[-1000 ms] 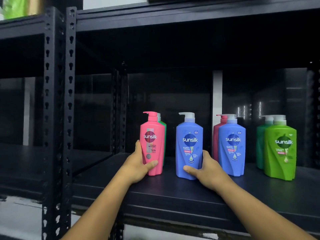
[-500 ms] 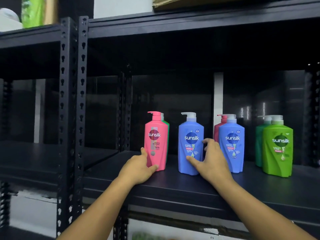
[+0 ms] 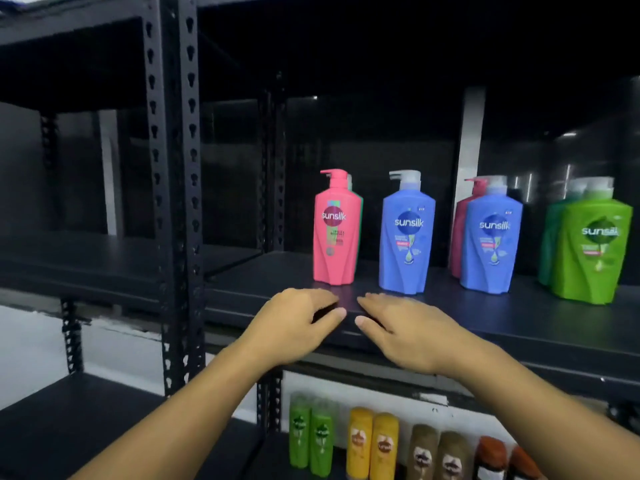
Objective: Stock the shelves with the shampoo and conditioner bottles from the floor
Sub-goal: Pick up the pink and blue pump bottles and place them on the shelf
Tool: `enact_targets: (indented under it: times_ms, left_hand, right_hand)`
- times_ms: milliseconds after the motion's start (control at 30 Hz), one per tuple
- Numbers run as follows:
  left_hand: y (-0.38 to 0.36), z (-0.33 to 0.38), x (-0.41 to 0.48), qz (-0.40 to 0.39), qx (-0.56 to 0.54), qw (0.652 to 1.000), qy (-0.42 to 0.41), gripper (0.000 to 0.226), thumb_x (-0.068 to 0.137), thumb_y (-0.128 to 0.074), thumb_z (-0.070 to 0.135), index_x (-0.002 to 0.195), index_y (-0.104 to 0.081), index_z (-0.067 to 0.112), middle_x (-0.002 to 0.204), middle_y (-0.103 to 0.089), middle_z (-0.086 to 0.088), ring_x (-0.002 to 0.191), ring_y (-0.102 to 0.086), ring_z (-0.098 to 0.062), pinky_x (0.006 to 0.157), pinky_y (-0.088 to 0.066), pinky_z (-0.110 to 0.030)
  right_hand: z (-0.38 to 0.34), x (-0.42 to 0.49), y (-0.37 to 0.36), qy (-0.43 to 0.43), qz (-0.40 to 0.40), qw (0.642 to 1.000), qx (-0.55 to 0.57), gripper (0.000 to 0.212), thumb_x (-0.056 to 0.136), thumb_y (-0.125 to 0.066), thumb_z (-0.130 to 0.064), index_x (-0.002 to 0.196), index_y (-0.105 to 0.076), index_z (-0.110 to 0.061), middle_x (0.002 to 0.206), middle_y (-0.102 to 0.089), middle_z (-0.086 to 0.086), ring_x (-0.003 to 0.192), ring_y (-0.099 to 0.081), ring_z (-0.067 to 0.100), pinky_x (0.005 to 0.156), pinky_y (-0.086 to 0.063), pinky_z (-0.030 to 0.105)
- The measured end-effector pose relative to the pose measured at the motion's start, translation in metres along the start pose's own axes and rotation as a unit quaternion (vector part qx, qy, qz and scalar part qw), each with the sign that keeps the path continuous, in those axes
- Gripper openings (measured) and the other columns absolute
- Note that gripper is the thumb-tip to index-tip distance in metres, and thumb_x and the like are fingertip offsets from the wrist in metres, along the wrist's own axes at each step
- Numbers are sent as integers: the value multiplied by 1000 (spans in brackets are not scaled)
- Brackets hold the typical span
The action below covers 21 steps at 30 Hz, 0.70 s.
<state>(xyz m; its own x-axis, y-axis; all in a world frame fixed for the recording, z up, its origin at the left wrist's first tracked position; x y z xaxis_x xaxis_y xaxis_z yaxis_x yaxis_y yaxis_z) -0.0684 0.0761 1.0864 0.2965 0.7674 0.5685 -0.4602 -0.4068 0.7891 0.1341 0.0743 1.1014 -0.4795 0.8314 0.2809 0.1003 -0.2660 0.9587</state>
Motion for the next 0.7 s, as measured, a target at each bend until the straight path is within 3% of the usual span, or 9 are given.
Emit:
enact_targets:
  times_ms: [100,167,267,333,500,633,700]
  left_hand:
    - [-5,10,-30,61,-51,996,-44,39,102,-59,40,137,-66,23,139,-56,20,133,-45,8,116,-29,-12]
    - [-12,12,-54,82,-93,991,-45,42,101,-62,37,140,-63,25,139,-49,26,134,-37,19,115,-28,-8]
    - [-39,9,-95,48,-122,991,-29,46,100,-61,42,143,-60,26,146,-54,18,139,-39,14,115,-28,-9]
    - [-63,5,-126,10,-129,992,-15,48,100,-59,43,144,-60,24,147,-55,14,140,-41,8,116,-30,-13]
    - [-150,-10,-227,-144,-157,973,82,57,100,-54,56,151,-51,31,155,-48,15,144,-38,5,119,-34,-24]
    - [-219,-16,-313,-254,-193,934,162,55,96,-56,53,144,-57,27,145,-59,10,133,-54,-4,112,-42,-24]
    - [-250,-20,-354,-312,-187,906,216,50,96,-62,43,141,-60,21,139,-64,3,126,-59,-12,108,-40,-18]
  right_hand:
    - [-16,-26,-5,39,38,998,19,60,106,-27,-53,160,-22,-28,167,-21,-10,154,-14,7,126,-12,35]
    - [-23,-47,-13,57,67,994,57,60,105,-28,-54,160,-22,-32,164,-21,-19,152,-9,-3,126,-5,28]
    - [-35,-82,-39,66,53,988,126,57,104,-32,-55,157,-29,-36,156,-30,-27,147,-16,-10,122,-6,16]
    - [-45,-103,-72,74,9,987,146,55,103,-33,-58,154,-35,-37,154,-37,-24,145,-26,-6,121,-16,17]
    - [-67,-160,-184,28,-180,961,207,65,101,-29,-66,159,-25,-36,162,-25,-22,149,-17,-4,122,-15,21]
    - [-88,-211,-285,-4,-289,916,279,53,103,-38,-58,149,-45,-32,146,-51,-15,133,-43,4,108,-32,17]
    - [-96,-244,-340,-42,-361,883,297,52,101,-36,-56,145,-49,-31,140,-58,-7,128,-52,13,107,-42,31]
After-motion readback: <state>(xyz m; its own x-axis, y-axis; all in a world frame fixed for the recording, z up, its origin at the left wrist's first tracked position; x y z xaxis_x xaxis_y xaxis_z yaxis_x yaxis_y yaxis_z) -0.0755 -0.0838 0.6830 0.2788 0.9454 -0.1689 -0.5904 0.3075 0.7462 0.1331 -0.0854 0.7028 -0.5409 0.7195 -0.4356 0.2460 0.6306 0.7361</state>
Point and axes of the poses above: each hand's wrist, its own x-axis towards the middle knuckle, its own y-axis out of the back of the hand, z = x × y, the point moved 2 cm from there along x, towards the middle knuckle
